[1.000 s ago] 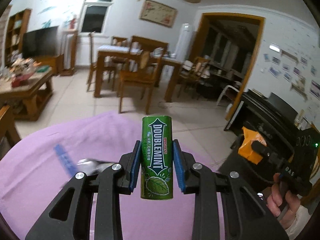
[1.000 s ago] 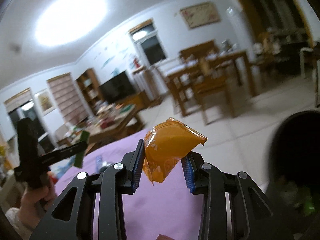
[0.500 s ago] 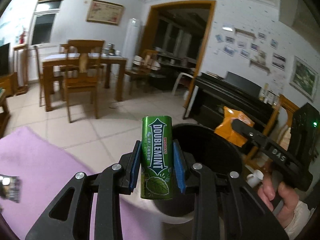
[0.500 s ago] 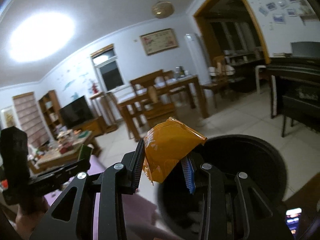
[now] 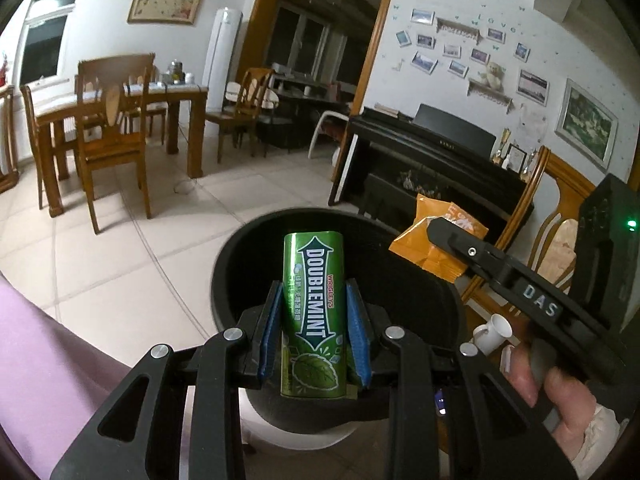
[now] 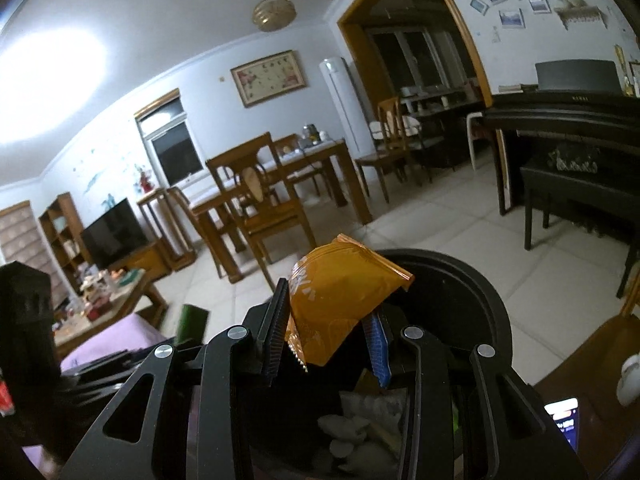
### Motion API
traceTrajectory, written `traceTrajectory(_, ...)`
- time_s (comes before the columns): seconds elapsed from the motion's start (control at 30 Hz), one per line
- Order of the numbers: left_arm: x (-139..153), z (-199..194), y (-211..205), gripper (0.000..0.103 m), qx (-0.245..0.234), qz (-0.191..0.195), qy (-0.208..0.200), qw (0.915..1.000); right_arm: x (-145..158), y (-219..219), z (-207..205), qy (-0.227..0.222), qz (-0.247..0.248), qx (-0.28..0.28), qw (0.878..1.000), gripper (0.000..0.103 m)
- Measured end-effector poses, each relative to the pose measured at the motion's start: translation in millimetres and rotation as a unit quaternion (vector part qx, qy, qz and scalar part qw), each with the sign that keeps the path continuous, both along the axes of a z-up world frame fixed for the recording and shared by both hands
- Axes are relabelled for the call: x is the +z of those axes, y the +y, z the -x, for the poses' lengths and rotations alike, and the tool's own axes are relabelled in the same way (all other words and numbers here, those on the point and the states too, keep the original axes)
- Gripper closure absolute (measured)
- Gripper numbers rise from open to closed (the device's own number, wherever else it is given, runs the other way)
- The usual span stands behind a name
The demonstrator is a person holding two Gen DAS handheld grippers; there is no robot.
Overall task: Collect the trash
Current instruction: 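Carry the Doublemint pack and orange bag to the black bin and release both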
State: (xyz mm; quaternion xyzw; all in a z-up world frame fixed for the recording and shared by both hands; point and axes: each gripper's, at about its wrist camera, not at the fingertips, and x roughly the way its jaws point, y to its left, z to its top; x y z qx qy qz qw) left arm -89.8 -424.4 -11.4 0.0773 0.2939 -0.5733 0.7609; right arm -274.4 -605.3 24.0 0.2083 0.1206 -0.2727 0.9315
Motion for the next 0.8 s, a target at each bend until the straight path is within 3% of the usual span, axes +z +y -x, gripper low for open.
traceTrajectory(0.2, -14, -1, -12, 0.073, -0.014, -0.017, 0.02, 0.9996, -11, 5, -18, 0.014, -0.003, -0.002, 1.0, 0.067)
traceTrajectory(0.7, -17, 12, -20, 0.072, -0.049, -0.032, 0.012, 0.9982, -29, -2, -23, 0.028, -0.016, -0.014, 0.999, 0.067)
traceTrajectory(0.8, -16, 15, -20, 0.071, -0.048, -0.034, 0.005, 0.9983, -29, -2, -21, 0.025, -0.02, -0.015, 0.999, 0.061)
